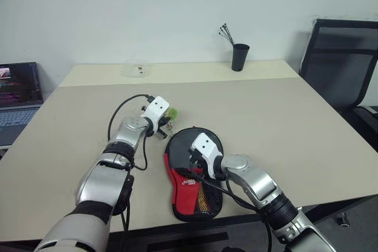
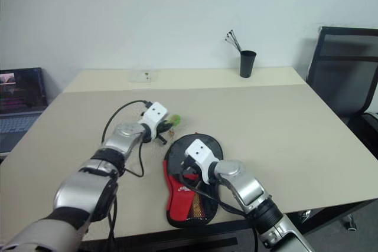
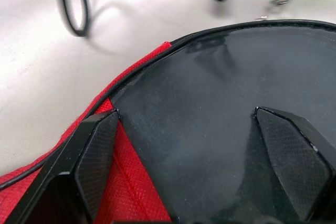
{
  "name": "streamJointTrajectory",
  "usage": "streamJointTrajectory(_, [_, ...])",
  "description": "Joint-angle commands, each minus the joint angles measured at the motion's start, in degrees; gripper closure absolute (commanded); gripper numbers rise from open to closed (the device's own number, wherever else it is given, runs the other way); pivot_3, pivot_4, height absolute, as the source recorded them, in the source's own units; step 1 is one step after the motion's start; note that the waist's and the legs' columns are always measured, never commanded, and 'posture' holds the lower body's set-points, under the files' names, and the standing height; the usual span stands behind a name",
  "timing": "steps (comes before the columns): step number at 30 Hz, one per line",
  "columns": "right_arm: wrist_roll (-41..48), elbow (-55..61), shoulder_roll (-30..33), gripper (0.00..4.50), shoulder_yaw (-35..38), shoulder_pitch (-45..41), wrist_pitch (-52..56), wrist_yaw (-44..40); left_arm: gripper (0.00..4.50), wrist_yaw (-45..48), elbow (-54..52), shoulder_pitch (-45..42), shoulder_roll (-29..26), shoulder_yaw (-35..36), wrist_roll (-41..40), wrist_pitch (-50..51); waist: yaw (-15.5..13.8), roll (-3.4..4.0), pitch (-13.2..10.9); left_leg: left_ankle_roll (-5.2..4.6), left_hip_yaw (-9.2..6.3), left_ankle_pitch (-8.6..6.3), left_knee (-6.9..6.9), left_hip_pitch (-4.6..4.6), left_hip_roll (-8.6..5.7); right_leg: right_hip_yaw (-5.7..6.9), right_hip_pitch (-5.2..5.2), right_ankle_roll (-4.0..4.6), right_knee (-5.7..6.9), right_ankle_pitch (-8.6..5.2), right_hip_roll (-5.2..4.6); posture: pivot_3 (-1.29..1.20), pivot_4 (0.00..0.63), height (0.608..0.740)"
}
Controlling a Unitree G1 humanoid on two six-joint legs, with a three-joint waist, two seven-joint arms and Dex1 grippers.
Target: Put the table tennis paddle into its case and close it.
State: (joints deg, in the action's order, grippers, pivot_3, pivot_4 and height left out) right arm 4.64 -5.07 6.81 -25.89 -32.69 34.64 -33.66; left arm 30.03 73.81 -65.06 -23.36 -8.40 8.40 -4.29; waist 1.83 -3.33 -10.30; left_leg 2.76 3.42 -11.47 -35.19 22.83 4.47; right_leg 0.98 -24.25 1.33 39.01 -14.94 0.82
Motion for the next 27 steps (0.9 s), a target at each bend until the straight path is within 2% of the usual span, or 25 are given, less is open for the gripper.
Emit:
streamJointTrajectory(1, [-1.2, -2.8, 0.6, 0.0, -1.8, 2.6, 2.8, -0.5, 4.43, -3.6, 1.6, -4.7, 1.8, -0.9, 3.2, -3.6, 0.0, -0.01, 0.0, 0.0, -0.01, 0.0, 0.0, 0.01, 0.0, 0.01, 0.0, 0.0, 0.0, 0.0, 0.0, 0.0, 0.15, 0.74])
streamJointTrajectory(6, [-1.4, -1.9, 0.6, 0.0, -2.0, 3.4, 3.6, -0.4, 4.43, -3.3, 2.9, -7.2, 6.3, -3.6, 7.9, -6.5, -0.1, -0.01, 0.0, 0.0, 0.01, 0.0, 0.0, 0.01, -0.03, 0.01, 0.01, 0.0, 0.0, 0.0, 0.0, 0.0, 0.15, 0.74])
streamJointTrajectory(15, [-2.2, -0.6, 0.1, 0.0, -2.1, 4.8, 4.6, -0.1, 4.44, -0.7, 3.2, -11.8, 14.5, -5.5, 11.5, -11.5, -0.1, -0.01, 0.0, 0.0, 0.01, 0.0, 0.0, 0.02, -0.11, -0.02, 0.01, 0.0, -0.03, 0.0, 0.0, 0.0, 0.15, 0.74])
streamJointTrajectory(21, [-2.2, -0.3, -0.2, 0.0, -1.9, 5.3, 4.9, 0.2, 4.44, 4.6, 2.6, -11.9, 20.1, -5.5, 11.1, -15.0, -0.1, 0.01, 0.0, 0.0, 0.0, 0.0, 0.0, 0.03, -0.23, -0.01, 0.04, -0.01, -0.03, -0.01, 0.01, 0.0, 0.15, 0.74])
streamJointTrajectory(27, [-2.2, -0.5, -0.3, 0.0, -1.7, 5.3, 4.7, 0.4, 4.44, 10.1, 2.0, -10.3, 22.3, -4.9, 10.2, -17.0, -0.1, 0.05, 0.0, 0.0, -0.02, 0.0, 0.0, 0.02, -0.31, -0.04, 0.04, -0.01, -0.03, -0.01, -0.01, 0.0, 0.15, 0.74])
